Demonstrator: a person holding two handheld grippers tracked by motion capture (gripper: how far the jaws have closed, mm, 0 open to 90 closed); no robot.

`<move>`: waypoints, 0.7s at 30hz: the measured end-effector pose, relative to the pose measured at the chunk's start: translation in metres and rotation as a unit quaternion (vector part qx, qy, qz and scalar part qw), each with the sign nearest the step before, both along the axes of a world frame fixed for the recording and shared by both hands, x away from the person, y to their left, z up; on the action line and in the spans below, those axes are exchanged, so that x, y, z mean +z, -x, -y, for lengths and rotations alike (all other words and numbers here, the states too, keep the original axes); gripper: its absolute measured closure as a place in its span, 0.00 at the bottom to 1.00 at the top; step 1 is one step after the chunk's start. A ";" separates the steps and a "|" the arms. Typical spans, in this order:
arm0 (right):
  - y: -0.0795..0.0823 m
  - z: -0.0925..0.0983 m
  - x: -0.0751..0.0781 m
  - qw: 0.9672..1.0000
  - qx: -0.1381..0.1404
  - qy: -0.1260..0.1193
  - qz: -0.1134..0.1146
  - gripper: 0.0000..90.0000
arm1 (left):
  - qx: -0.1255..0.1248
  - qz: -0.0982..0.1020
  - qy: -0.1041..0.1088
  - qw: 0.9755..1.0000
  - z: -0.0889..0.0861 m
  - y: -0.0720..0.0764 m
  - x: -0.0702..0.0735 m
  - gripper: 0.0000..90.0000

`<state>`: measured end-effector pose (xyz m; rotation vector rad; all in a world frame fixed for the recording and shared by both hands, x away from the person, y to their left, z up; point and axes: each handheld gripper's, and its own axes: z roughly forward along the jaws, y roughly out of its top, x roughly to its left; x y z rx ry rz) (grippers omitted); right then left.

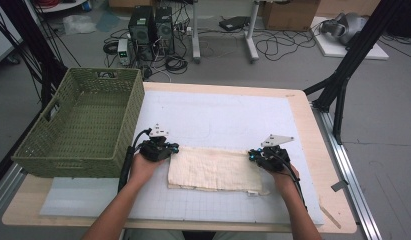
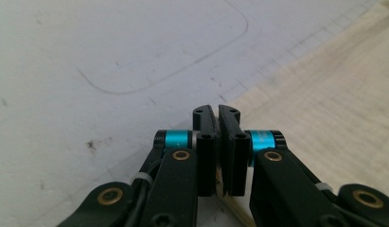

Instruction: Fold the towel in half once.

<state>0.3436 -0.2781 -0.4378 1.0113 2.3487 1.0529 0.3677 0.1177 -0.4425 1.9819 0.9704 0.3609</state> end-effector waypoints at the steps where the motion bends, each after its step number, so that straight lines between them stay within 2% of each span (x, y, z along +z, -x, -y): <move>1: 0.000 0.000 0.002 1.000 -0.007 -0.001 0.013 0.93 | 0.008 0.009 0.006 1.000 -0.001 0.000 0.002 0.95; 3: -0.001 0.000 0.004 1.000 -0.021 -0.003 0.022 0.93 | 0.022 0.020 0.021 0.999 0.000 -0.001 0.004 0.95; 6: -0.006 -0.003 0.004 0.999 -0.034 0.007 0.033 0.93 | 0.035 0.028 0.008 0.999 0.003 -0.004 0.005 0.95; 8: -0.010 -0.006 0.003 0.998 -0.043 0.011 0.036 0.93 | 0.045 0.026 0.008 0.999 0.005 -0.007 0.004 0.95; 10: -0.015 -0.008 0.002 0.998 -0.050 0.015 0.034 0.92 | 0.051 0.024 0.003 0.998 0.006 -0.009 0.002 0.95; 14: -0.022 -0.014 -0.004 0.997 -0.064 0.025 0.026 0.92 | 0.053 0.016 -0.020 0.998 0.009 -0.011 -0.004 0.95; 17: -0.025 -0.017 -0.008 0.996 -0.074 0.038 0.021 0.91 | 0.054 0.016 -0.027 0.998 0.011 -0.012 -0.006 0.94; 19: -0.025 -0.018 -0.008 0.995 -0.084 0.042 0.026 0.87 | 0.055 0.016 -0.035 0.998 0.011 -0.012 -0.007 0.93; 21: -0.025 -0.017 -0.008 0.994 -0.094 0.051 0.028 0.84 | 0.062 0.014 -0.035 0.997 0.010 -0.012 -0.007 0.86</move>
